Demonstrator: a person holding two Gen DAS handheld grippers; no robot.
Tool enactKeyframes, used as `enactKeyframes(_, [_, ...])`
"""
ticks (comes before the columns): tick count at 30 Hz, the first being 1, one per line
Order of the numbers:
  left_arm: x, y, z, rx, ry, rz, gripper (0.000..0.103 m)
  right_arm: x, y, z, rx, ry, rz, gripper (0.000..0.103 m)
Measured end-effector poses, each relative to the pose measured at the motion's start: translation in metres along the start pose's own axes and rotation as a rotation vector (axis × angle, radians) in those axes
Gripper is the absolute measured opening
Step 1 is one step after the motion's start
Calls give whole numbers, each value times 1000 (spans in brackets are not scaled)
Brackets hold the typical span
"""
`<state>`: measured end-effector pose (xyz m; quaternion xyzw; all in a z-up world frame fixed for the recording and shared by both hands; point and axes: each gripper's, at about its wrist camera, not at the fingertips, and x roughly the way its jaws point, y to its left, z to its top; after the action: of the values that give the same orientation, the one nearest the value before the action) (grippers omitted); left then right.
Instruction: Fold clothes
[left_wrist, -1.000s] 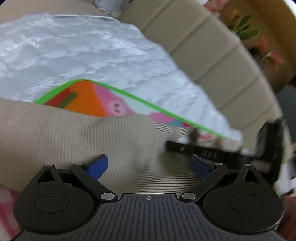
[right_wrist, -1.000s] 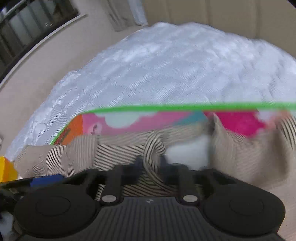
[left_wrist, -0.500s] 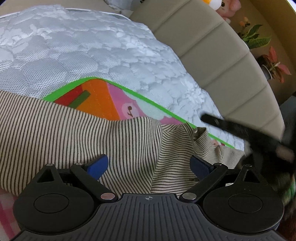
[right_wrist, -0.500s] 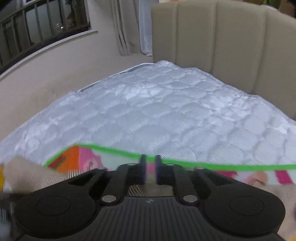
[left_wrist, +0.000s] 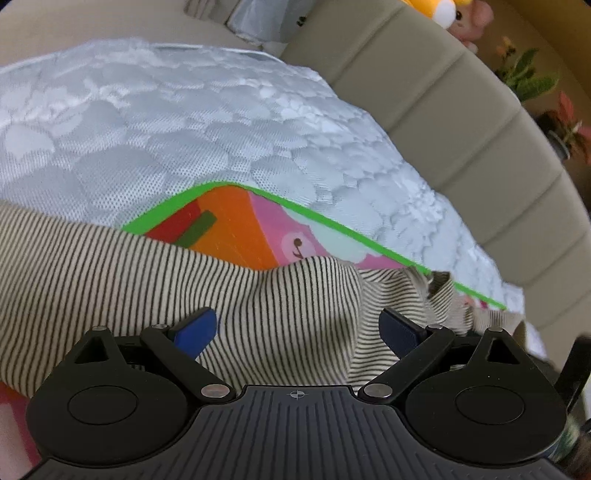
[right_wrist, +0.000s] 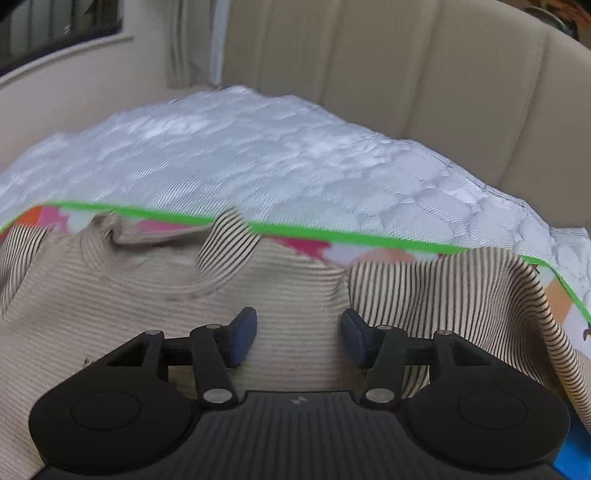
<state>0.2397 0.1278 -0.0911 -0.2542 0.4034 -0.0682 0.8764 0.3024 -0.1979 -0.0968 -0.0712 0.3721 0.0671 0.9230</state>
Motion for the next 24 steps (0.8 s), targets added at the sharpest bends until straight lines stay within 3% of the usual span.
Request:
enactKeyframes(5, [-1,0,0,-4,-55,41,98,-45,-46,-14,196,-36,70,48])
enactKeyframes(10, [-19,6,1,-109,-129,79,98,-110,-167,-76,672,-71,-51,48])
enactKeyframes(14, [-52,13,-1,-236,-217,134,98,-138,-233,-130,902,-89,-125,48])
enactKeyframes(17, [-74,15,-7,-338,-241,174,98,-145,-240,-140,804,-126,-184,48])
enactKeyframes(19, [-84,13,-15,-346,-227,179,98,-145,-225,-133,515,-135,-288,48])
enactKeyframes(24, [-87,0,-36,-227,-192,228,100,-125,-193,-128,-17,-83,-413,48])
